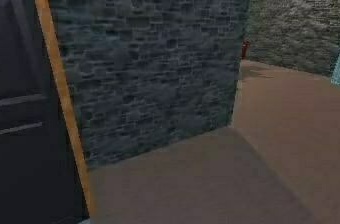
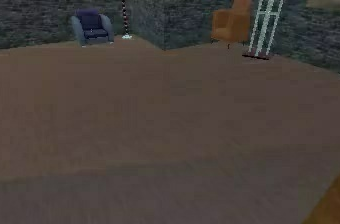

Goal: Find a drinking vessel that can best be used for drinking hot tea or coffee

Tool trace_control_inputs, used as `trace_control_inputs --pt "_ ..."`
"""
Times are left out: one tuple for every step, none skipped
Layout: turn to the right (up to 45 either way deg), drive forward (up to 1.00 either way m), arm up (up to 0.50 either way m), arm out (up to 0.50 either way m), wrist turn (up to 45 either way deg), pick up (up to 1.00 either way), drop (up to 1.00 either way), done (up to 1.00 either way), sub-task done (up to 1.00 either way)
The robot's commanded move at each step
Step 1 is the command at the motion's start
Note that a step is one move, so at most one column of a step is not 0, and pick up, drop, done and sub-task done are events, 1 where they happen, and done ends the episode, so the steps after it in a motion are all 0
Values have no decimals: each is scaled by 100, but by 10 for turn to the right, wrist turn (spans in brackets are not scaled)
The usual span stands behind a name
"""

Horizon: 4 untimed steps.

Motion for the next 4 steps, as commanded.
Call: trace_control_inputs --pt "-450 0 0 0 0 0 0 0 0" --pt "-450 0 0 0 0 0 0 0 0" --pt "-210 0 0 0 0 0 0 0 0" --pt "-30 0 0 0 0 0 0 0 0"
